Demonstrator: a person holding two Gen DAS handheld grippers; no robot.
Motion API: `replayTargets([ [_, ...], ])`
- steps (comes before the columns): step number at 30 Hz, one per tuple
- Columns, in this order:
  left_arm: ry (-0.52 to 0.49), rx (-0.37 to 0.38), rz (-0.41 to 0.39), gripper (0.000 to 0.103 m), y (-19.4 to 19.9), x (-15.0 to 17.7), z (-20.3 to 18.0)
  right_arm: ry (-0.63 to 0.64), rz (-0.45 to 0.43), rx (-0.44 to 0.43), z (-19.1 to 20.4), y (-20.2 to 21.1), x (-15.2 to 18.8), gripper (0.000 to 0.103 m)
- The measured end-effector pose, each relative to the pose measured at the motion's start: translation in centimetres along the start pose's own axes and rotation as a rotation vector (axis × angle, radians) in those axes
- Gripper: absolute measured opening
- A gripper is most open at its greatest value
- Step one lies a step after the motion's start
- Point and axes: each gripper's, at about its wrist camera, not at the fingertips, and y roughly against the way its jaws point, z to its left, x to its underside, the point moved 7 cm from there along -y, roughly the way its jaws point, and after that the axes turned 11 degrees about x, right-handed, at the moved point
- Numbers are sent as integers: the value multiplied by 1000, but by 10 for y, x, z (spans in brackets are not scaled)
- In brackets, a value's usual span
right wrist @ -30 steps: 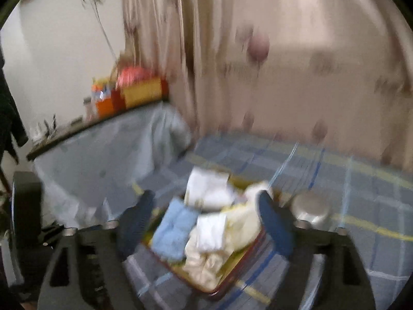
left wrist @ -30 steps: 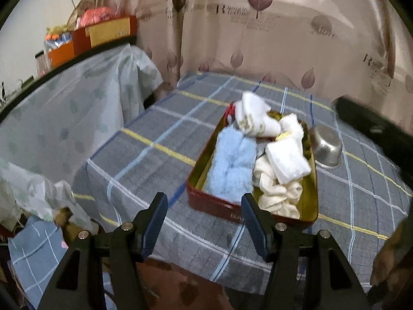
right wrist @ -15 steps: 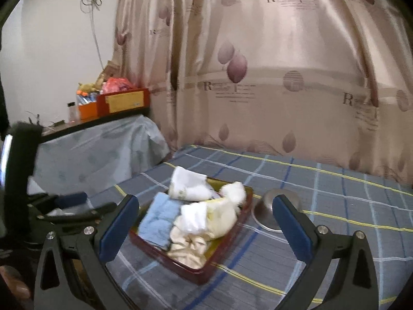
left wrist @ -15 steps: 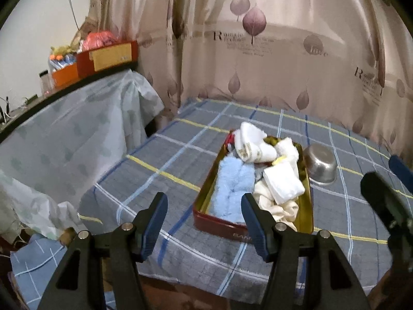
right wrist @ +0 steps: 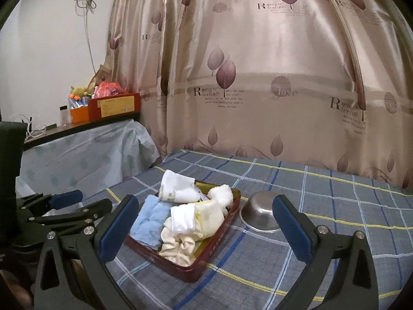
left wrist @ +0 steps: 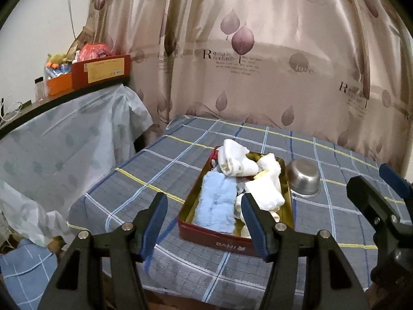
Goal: Organize soft objects
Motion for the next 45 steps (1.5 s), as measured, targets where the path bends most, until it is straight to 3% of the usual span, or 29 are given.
replayTargets([
  [6,2,3,49,61,-8,7,-3,-2,25,9,-2,-3,7,103],
  [22,-11,-27,19,61,-2,5,-2,-23,66,54,-7,-9,13,103],
  [45,-29,-30,60,61,-8,7,-4,-12,78,45,-4,-9,19,103],
])
